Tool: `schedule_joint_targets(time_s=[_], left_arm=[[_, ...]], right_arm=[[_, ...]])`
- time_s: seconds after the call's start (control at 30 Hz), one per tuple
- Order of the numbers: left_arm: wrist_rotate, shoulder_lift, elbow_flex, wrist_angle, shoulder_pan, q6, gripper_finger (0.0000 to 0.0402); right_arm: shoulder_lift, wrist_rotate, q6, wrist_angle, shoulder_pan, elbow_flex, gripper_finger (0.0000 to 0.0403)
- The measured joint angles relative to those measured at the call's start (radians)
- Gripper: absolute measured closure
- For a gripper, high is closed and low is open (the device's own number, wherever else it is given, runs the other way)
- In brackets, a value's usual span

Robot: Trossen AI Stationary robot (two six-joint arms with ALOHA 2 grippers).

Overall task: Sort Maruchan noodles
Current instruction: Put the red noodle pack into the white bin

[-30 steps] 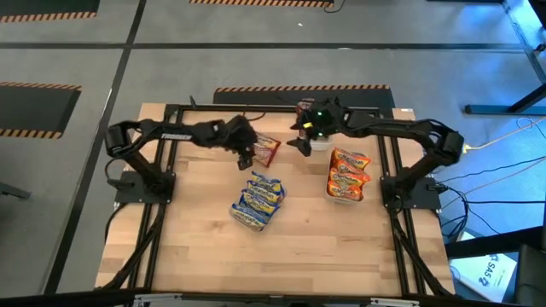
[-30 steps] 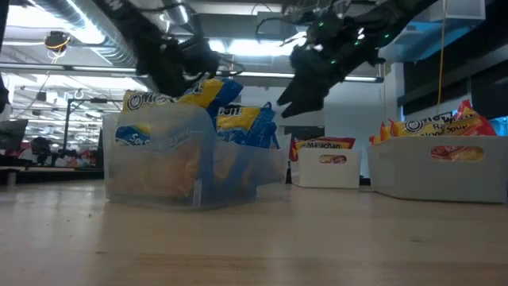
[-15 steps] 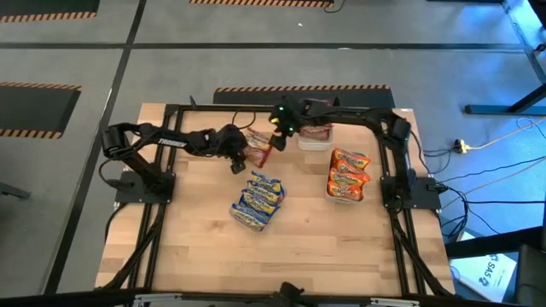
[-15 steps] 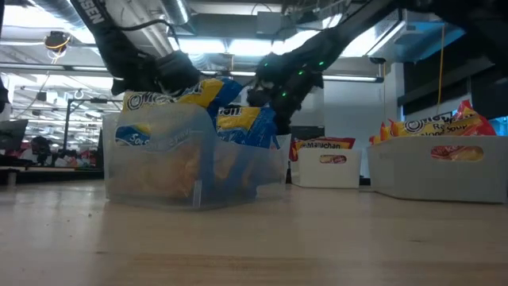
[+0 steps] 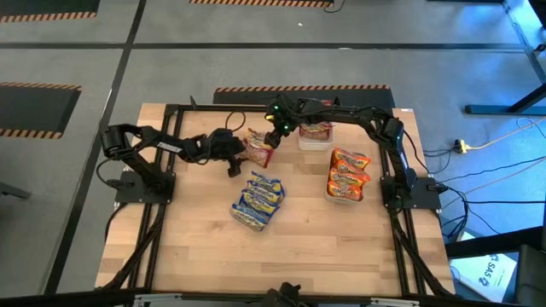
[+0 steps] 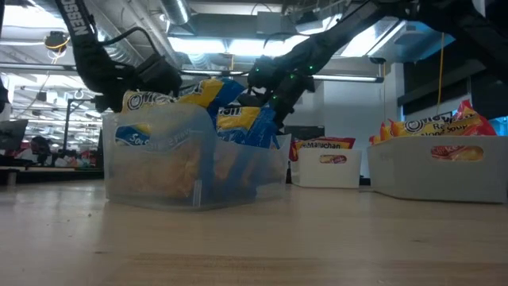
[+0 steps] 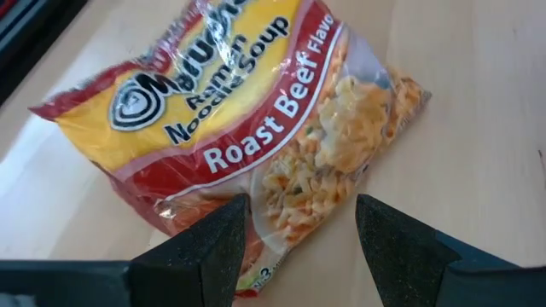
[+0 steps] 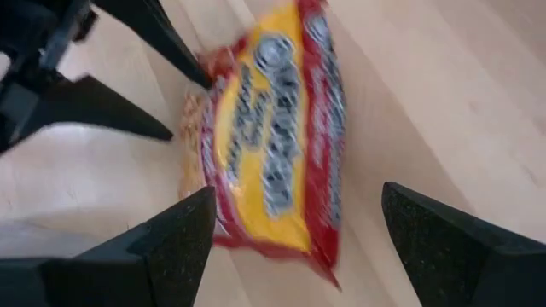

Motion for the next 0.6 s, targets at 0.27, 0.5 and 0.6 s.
schedule_joint_targets(time_s=[0.27,0.5,0.6], left_arm=[[-0.062,-0.001,-0.014,-0.046,-0.001,0.007,0.019],[-0.062,-0.006,-0.007,-0.032,0.0,0.01,0.019],[0.004,-0.005,-0.008,-0.005,-0.005,-0.006,0.019]], right_arm=[[0.0,-0.077,0.0,-0.064,0.009,0.0,0.0087],[0.002,-0.121,0.027,-0.012,0.06,0.0,0.0087],[0.015,-0.114,0.033,0.023,0.078,-0.002,0.0087]])
